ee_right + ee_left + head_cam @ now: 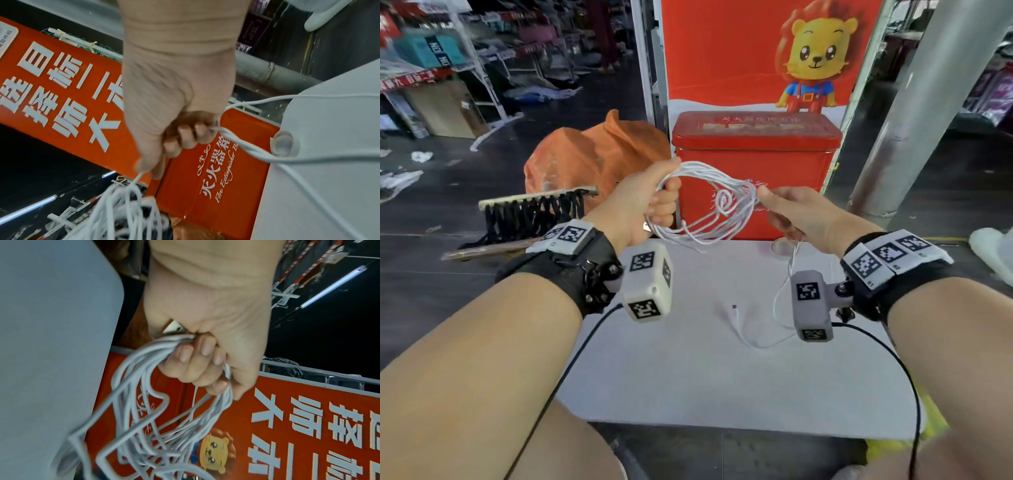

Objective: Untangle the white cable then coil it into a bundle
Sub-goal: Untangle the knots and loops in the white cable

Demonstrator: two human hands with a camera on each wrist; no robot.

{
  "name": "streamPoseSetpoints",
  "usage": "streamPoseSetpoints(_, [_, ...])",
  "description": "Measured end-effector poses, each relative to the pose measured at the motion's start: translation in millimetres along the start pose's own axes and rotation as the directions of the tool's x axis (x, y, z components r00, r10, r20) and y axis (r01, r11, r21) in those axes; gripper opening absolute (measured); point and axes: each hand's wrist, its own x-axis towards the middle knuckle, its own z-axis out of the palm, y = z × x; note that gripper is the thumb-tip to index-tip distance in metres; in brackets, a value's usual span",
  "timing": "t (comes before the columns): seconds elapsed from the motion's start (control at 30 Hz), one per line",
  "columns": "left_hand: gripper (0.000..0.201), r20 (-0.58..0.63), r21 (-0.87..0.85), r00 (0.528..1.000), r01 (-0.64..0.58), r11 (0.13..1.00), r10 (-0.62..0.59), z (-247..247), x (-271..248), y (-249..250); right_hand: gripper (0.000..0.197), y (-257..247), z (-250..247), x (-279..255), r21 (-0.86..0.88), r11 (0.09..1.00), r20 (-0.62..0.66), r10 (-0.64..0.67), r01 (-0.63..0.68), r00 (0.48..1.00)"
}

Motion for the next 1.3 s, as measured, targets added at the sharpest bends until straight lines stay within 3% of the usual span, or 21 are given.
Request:
streamPoseSetpoints(0.1, [0.048,-0.006,0.058,1.000,0.011,0.998,-0.010,-9.4,-3.0,0.4,0.022,5.8,-11.3,1.3,-0.217,0.972,-0.138,-0.120,0.088,0.983])
streamPoseSetpoints(0.2, [0.053,0.073,0.132,0.994,0.070,0.989,-0.080,-10.3,-7.3,0.9,0.051,9.0,-12.8,4.8,-0.303,0.952,-0.380,-0.159,0.039,0.911])
streamPoseSetpoints(0.27, [0.056,0.125,0.141,0.986,0.095,0.985,-0.113,-7.5,-9.5,1.6,0.061,7.5,-10.4,5.9,-0.324,0.943,-0.465,-0.087,-0.078,0.881])
streamPoseSetpoints(0.37, [0.056,0.119,0.010,0.991,0.063,0.998,-0.064,-4.6,-10.0,4.2,0.068,7.4,-2.9,9.2,-0.463,0.852,-0.360,0.070,-0.244,0.930])
streamPoseSetpoints(0.53, [0.049,-0.076,-0.354,0.992,-0.118,0.928,0.097,-19.0,-4.5,10.3,0.060,14.5,3.1,-0.8,-0.526,0.845,-0.051,0.075,-0.091,0.996])
streamPoseSetpoints(0.6, [0.049,-0.163,-0.414,0.981,-0.169,0.895,0.110,-24.9,-1.8,8.5,0.056,15.6,-0.5,-2.5,-0.356,0.932,-0.028,0.065,-0.071,0.997])
streamPoseSetpoints(0.7, [0.050,-0.236,-0.484,0.968,-0.193,0.854,0.085,-30.0,0.3,4.1,0.044,20.4,-8.7,-2.3,-0.108,0.994,-0.070,0.027,-0.035,0.997])
streamPoseSetpoints(0.8, [0.053,-0.260,-0.501,0.963,-0.201,0.842,0.075,-29.3,1.2,2.8,0.025,25.7,-11.3,-2.4,-0.128,0.991,-0.165,0.001,-0.023,0.986])
streamPoseSetpoints(0.9, [0.049,-0.329,-0.481,0.941,-0.241,0.843,0.081,-25.7,2.3,1.9,0.033,30.5,-13.2,2.8,-0.176,0.978,-0.403,0.032,-0.112,0.915])
streamPoseSetpoints(1.0, [0.047,-0.429,-0.504,0.900,-0.313,0.805,0.081,-31.5,4.3,-0.4,0.034,40.0,-24.9,7.8,-0.256,0.908,-0.502,0.168,-0.332,0.849])
streamPoseSetpoints(1.07, [0.047,-0.469,-0.520,0.880,-0.347,0.780,0.078,-39.1,5.3,-1.2,0.026,47.2,-32.9,6.1,-0.384,0.821,-0.464,0.224,-0.423,0.857])
streamPoseSetpoints(1.13, [0.047,-0.462,-0.502,0.883,-0.335,0.797,0.080,-43.0,5.3,-2.4,0.030,53.0,-36.9,2.7,-0.580,0.680,-0.344,0.296,-0.449,0.891])
streamPoseSetpoints(1.2, [0.047,-0.412,-0.459,0.908,-0.282,0.843,0.080,-40.0,4.6,-4.6,0.028,53.5,-28.7,-1.6,-0.774,0.495,-0.214,0.381,-0.395,0.899])
streamPoseSetpoints(1.23, [0.047,-0.375,-0.434,0.923,-0.254,0.864,0.083,-35.9,4.2,-5.7,0.026,52.8,-22.1,-1.3,-0.814,0.453,-0.182,0.395,-0.363,0.901])
streamPoseSetpoints(1.27, [0.047,-0.337,-0.408,0.937,-0.231,0.883,0.090,-30.4,3.4,-6.3,0.021,50.5,-15.0,-0.2,-0.823,0.464,-0.142,0.393,-0.329,0.909])
streamPoseSetpoints(1.3, [0.047,-0.300,-0.383,0.949,-0.215,0.898,0.099,-24.1,2.4,-6.3,0.021,49.3,-8.4,1.7,-0.778,0.555,-0.090,0.366,-0.295,0.926])
